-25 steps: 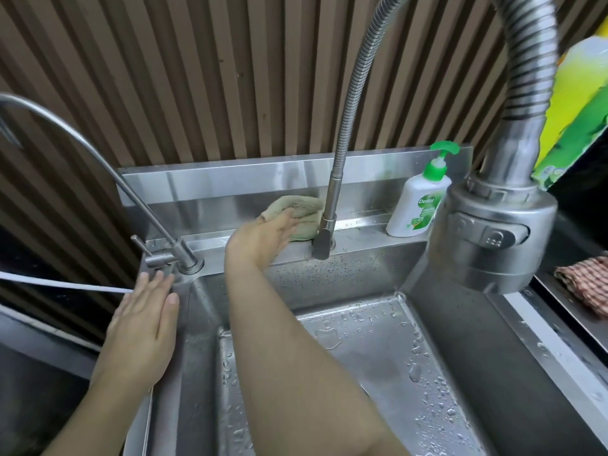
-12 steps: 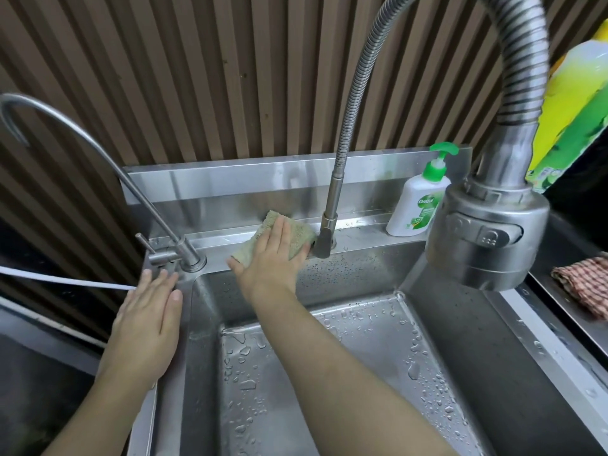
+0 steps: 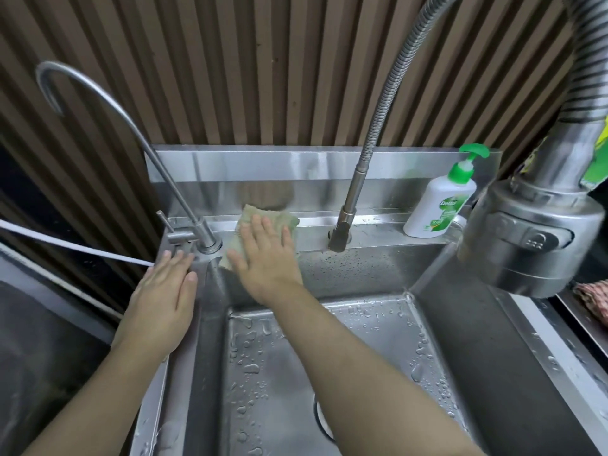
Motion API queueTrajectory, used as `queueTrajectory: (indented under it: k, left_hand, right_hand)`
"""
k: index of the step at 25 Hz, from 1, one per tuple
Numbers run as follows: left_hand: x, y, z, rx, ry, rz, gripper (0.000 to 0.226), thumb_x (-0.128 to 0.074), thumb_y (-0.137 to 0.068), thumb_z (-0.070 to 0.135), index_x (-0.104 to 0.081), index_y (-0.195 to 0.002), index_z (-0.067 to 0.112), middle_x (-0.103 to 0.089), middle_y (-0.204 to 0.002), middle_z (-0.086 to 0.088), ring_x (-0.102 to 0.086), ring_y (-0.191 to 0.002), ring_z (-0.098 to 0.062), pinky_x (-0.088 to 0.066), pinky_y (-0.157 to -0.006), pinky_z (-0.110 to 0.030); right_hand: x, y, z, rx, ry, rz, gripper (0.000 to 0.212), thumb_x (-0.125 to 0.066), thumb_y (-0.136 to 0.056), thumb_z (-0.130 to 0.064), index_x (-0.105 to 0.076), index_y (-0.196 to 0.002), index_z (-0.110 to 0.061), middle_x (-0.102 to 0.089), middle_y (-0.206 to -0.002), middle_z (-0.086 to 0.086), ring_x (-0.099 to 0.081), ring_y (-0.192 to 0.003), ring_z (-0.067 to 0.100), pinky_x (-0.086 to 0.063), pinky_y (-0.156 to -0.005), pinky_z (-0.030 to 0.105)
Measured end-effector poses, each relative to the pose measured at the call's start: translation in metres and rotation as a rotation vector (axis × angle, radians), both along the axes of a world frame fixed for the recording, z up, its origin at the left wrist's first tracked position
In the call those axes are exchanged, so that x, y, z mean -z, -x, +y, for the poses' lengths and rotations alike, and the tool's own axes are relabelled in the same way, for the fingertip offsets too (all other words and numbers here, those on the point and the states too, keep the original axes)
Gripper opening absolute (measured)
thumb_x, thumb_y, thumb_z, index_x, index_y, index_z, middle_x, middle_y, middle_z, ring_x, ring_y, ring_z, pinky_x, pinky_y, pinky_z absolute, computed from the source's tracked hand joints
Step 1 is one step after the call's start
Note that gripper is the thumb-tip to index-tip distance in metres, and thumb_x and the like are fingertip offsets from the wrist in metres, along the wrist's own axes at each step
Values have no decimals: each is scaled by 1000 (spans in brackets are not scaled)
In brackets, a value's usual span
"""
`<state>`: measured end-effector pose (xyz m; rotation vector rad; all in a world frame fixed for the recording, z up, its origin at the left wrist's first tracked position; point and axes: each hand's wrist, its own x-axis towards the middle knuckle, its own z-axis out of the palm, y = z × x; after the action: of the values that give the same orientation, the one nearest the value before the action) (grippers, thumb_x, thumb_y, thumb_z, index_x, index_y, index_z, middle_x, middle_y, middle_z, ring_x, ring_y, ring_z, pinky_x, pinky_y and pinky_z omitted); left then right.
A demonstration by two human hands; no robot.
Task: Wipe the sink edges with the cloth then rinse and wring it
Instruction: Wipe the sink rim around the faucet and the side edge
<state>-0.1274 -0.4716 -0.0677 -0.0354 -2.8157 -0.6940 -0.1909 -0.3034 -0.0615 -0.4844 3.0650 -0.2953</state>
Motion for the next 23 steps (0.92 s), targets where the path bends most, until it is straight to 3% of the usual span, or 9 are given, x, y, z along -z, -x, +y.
queueTrajectory:
  k: [3,5,7,10,12,15,17,20,23]
  left_hand:
    - [0,-1,1,-24,9,-6,62,-20,-89,37,-44,-135,4,-42,-144,-12,-27,-139,-23,-16,-115,-37]
    - [1,2,1,-12,37,-7,71,-13,-86,44,-43,-136,4,-41,-145,-13,-27,-139,-24,-16,-116,-39]
    - [1,1,-2,-9,50,-13,77,-8,-83,48,-41,-137,5,-39,-146,-12,-26,-140,-24,-16,-116,-39]
    - [-10,-12,-3,6,28,-51,68,-14,-87,44,-35,-141,9,-32,-150,-8,-19,-142,-18,-11,-116,-34]
    - [-18,-40,-6,53,4,-105,68,-16,-87,47,-31,-143,11,-27,-152,-5,-13,-141,-12,-7,-116,-30]
    - [-19,-114,-12,89,-8,-75,77,-9,-88,62,-34,-142,13,-29,-148,2,-14,-139,-7,-8,-115,-26]
    - [-11,-165,-14,89,1,-76,68,-11,-93,55,-37,-141,15,-32,-147,5,-18,-141,-7,-12,-115,-26]
    - [-2,-204,-15,87,-2,-93,56,-20,-97,45,-38,-140,15,-34,-148,1,-22,-140,-10,-14,-114,-28]
    - [-1,-211,-13,93,-35,-113,56,-20,-97,44,-36,-141,13,-28,-151,-1,-14,-142,-7,-12,-114,-28]
  right_hand:
    - [12,-5,41,205,29,65,61,-16,-98,-50,-7,-150,-21,-5,-160,5,1,-146,20,-15,-113,45]
    - [11,-8,35,293,10,30,65,-15,-96,-54,-3,-150,-20,1,-160,6,4,-146,23,-8,-115,47]
    - [10,-8,3,110,-38,25,65,-20,-96,-55,-6,-150,-21,0,-159,8,3,-146,27,5,-115,50]
    - [0,0,-5,-141,0,33,52,-38,-98,-37,-23,-147,-25,-16,-158,4,-10,-145,25,-2,-116,44]
    - [-7,-6,12,-115,216,-25,43,-48,-96,-24,-41,-139,-20,-38,-148,6,-30,-137,25,-16,-114,35]
    - [-16,-42,16,91,811,-283,32,-52,-94,-26,-55,-125,-17,-59,-116,9,-55,-104,25,-44,-89,20]
    - [-20,-69,-8,39,1060,-400,35,-53,-89,-36,-55,-123,-26,-60,-119,9,-57,-109,24,-46,-96,33]
    - [-12,-101,-53,-332,719,-502,46,-37,-98,-40,-35,-143,-31,-28,-154,3,-16,-144,19,-5,-119,42]
    - [-2,-92,-75,-408,244,-166,49,-20,-101,-40,-17,-149,-28,-5,-159,-7,5,-146,15,8,-116,41]
